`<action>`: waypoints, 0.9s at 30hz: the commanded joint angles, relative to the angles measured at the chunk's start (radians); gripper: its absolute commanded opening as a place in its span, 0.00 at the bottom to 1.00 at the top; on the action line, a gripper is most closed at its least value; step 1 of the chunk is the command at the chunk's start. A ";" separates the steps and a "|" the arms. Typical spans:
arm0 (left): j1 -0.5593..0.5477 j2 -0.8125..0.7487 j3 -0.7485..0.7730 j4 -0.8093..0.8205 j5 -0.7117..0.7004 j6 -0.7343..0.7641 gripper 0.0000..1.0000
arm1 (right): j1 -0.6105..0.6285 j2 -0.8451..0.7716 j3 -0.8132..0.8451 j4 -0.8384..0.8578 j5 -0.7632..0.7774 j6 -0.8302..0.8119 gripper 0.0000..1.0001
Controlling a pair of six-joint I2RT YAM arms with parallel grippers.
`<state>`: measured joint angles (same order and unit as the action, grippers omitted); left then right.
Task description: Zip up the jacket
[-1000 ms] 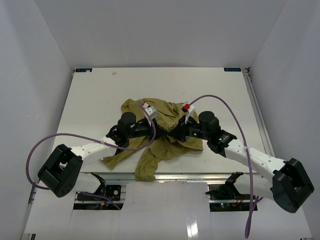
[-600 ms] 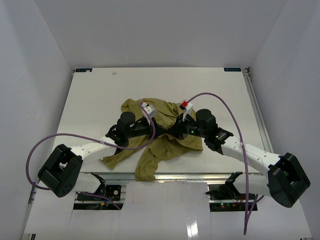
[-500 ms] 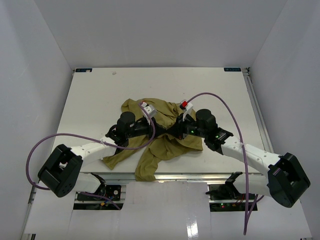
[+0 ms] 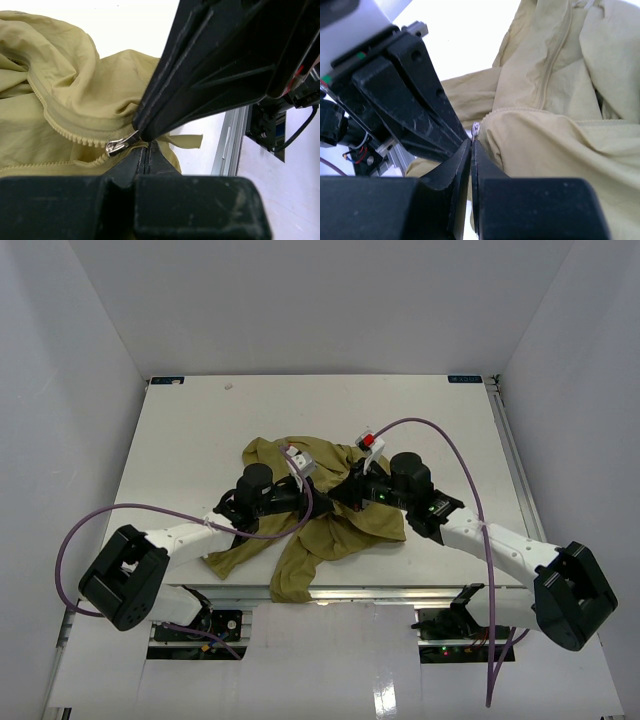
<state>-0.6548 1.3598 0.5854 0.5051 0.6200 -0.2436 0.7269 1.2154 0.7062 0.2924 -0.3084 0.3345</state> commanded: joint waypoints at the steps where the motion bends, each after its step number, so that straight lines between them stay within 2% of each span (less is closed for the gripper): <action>1: -0.028 -0.005 0.016 -0.030 0.095 0.006 0.00 | -0.009 0.010 0.084 0.163 0.028 0.014 0.08; 8: -0.028 -0.020 0.009 -0.033 0.067 0.001 0.00 | -0.009 0.011 0.059 0.158 0.046 0.017 0.08; 12: -0.028 -0.044 -0.003 -0.027 0.065 -0.016 0.00 | -0.011 -0.020 0.112 0.013 0.101 -0.064 0.11; 15: -0.026 -0.054 -0.009 -0.003 0.101 -0.029 0.00 | -0.016 -0.043 0.154 -0.073 0.140 -0.122 0.08; 19: -0.026 -0.051 -0.015 0.029 0.158 -0.048 0.00 | -0.020 -0.032 0.221 -0.138 0.089 -0.176 0.08; 23: -0.025 -0.057 -0.016 0.029 0.187 -0.069 0.00 | -0.022 0.012 0.301 -0.254 0.090 -0.249 0.30; 27: -0.026 -0.073 -0.018 0.025 0.212 -0.078 0.00 | -0.022 -0.033 0.268 -0.280 0.063 -0.301 0.45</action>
<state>-0.6765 1.3407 0.5765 0.5082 0.7703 -0.3038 0.7071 1.2144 0.9782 0.0842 -0.2154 0.1228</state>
